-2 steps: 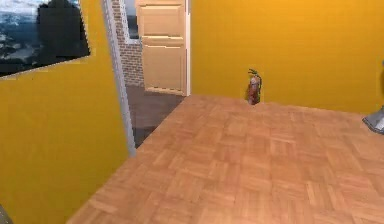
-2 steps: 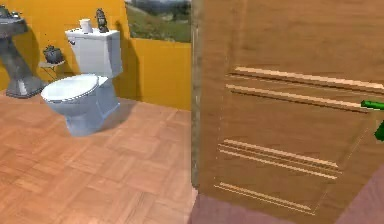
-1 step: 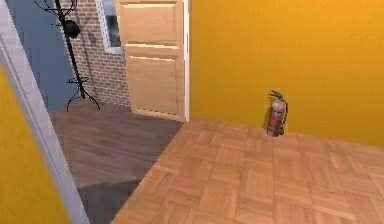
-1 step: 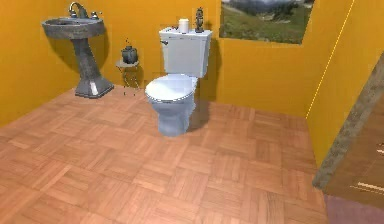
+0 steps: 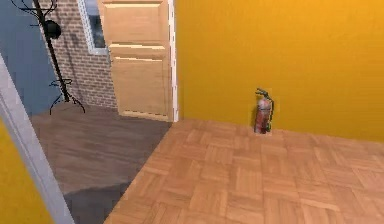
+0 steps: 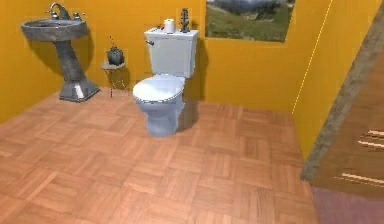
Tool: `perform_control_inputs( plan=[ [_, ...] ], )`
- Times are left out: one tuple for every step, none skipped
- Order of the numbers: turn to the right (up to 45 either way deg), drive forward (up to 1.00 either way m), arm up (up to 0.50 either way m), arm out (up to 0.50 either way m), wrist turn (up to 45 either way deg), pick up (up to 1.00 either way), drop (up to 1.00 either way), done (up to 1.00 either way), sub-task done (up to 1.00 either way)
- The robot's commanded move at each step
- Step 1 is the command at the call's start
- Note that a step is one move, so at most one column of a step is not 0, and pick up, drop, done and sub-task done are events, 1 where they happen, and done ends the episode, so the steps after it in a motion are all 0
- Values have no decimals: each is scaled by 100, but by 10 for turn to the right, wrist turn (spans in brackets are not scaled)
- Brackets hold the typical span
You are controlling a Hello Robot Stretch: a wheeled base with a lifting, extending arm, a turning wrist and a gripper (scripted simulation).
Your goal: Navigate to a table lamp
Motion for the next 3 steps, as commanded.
perform_control_inputs(
  plan=[
    [0,80,0,0,0,0,0,0,0],
    [-270,0,0,0,0,0,0,0,0],
    [0,50,0,0,0,0,0,0,0]
  ],
)
